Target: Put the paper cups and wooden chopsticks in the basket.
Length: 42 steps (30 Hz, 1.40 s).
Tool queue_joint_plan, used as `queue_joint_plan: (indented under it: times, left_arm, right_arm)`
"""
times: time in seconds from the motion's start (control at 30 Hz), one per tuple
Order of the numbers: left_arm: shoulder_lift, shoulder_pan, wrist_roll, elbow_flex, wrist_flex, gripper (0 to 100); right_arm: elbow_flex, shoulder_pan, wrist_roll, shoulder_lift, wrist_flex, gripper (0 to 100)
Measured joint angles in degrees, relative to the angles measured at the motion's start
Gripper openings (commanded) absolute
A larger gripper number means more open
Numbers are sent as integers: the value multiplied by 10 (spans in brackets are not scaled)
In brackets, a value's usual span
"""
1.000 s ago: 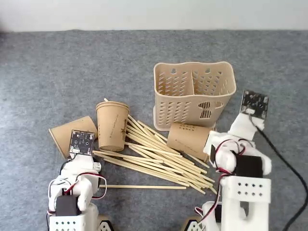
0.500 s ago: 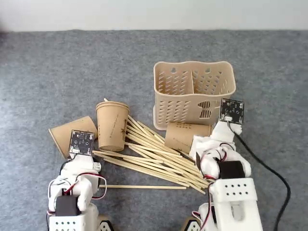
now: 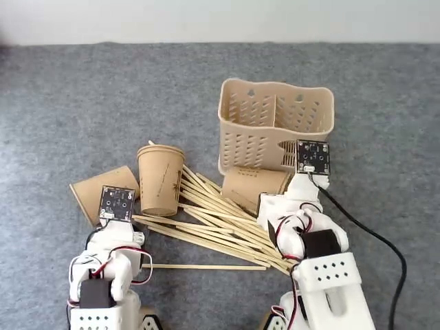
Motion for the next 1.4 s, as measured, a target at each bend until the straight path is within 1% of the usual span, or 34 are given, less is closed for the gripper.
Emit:
queue_joint_plan:
  times: [0.07,0.17,0.23,0.4,0.57,0.7,0.83,0.9,1.0,1.23,1.4]
  left_arm:
    - [0,0,0,0,0,14]
    - [0,0,0,0,0,14]
    - [0,0,0,0,0,14]
    - [0,0,0,0,0,14]
    - [0,0,0,0,0,14]
    - [0,0,0,0,0,14]
    - [0,0,0,0,0,14]
    - [0,0,0,0,0,14]
    - [0,0,0,0,0,14]
    - [0,0,0,0,0,14]
    - [0,0,0,0,0,14]
  right_arm:
    - [0,0,0,2,1,8]
    - [1,0,0,-41,16,8]
    - [2,0,16,-80,33,8]
    - [3,5,110,-207,96,8]
    - [2,76,223,-307,150,8]
    - [2,148,307,-318,170,8]
    - [0,199,373,-298,171,8]
    - [-13,206,388,-263,171,8]
    - [-49,209,394,-219,180,8]
    - [-134,209,397,-48,216,8]
    - [-183,210,397,35,222,9]
